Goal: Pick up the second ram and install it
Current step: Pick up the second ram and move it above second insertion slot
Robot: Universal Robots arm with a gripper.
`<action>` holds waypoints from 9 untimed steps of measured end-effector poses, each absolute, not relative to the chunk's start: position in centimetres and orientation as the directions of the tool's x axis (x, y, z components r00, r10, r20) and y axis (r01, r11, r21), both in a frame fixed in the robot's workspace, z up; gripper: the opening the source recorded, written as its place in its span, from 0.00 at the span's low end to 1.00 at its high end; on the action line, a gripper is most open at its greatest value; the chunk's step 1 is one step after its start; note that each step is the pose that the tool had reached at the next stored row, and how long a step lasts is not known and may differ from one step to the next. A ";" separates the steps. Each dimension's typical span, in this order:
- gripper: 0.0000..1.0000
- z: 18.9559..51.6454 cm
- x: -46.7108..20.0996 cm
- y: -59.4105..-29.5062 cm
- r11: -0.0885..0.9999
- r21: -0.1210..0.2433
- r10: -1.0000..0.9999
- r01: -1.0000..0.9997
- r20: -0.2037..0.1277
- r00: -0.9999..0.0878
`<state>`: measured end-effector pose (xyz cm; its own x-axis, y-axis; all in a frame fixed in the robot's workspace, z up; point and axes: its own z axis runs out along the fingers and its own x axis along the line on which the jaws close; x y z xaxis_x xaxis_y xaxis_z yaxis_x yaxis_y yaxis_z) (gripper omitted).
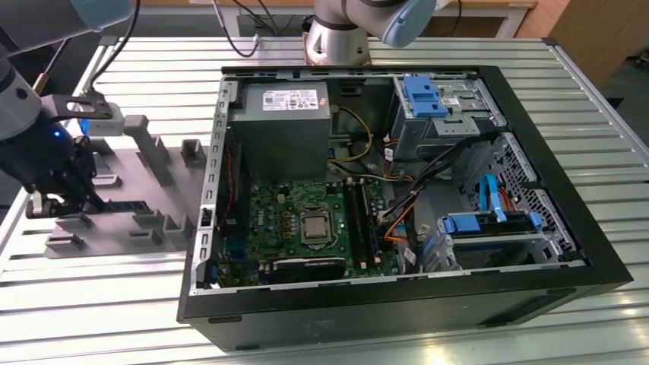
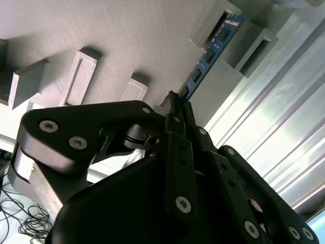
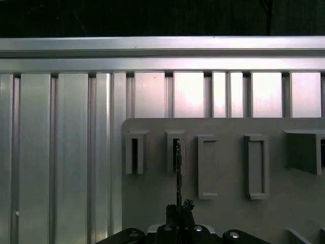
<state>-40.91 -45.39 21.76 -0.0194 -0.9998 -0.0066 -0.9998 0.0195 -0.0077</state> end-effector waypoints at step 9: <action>0.14 22.1 -40.9 -45.4 0.019 -0.008 -1.000 -1.000 -0.007 -0.019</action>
